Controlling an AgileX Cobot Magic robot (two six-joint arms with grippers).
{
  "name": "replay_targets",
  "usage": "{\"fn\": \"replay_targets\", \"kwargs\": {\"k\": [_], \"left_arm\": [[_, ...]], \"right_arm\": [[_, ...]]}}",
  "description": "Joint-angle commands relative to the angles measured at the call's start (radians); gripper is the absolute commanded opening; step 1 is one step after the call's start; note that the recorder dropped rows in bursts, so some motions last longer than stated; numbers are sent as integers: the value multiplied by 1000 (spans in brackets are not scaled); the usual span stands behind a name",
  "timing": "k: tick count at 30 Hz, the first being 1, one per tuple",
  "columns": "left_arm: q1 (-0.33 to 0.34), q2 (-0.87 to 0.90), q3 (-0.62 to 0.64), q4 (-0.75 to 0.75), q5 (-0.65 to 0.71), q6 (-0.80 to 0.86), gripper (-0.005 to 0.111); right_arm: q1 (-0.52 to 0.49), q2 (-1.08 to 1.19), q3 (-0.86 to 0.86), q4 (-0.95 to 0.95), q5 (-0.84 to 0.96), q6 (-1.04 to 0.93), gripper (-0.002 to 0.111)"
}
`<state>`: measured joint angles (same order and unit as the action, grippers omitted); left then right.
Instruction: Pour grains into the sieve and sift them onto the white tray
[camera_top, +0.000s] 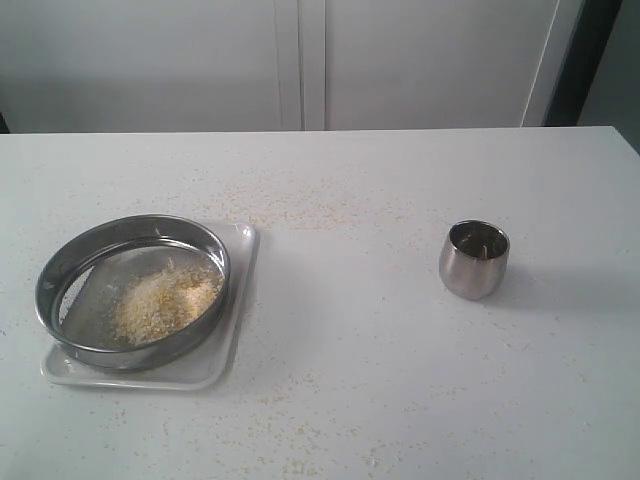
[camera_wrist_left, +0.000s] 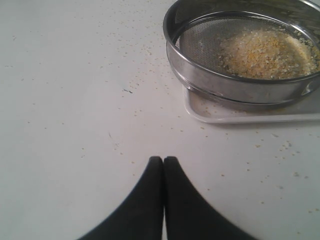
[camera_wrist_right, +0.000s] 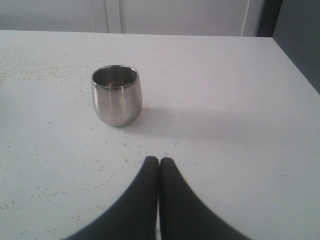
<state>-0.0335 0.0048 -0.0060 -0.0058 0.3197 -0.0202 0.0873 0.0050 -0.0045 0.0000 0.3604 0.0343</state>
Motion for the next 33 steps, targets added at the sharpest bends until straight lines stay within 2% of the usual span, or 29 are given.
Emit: {"fn": "replay_targets", "kwargs": {"k": [1, 21, 24, 29, 33], "left_arm": [[1, -5, 6, -9, 13, -2, 0], [1, -5, 6, -5, -17, -2, 0], [1, -5, 6, -5, -117, -2, 0], [1, -5, 6, -5, -395, -2, 0], [1, -5, 6, -5, -541, -2, 0]], "right_arm": [[-8, -5, 5, 0, -18, -6, 0], [-8, -5, 5, 0, -18, -6, 0], [-8, -5, 5, 0, -18, -6, 0], [-8, -5, 5, 0, -18, -6, 0], [-8, -5, 5, 0, -18, -6, 0]]}}
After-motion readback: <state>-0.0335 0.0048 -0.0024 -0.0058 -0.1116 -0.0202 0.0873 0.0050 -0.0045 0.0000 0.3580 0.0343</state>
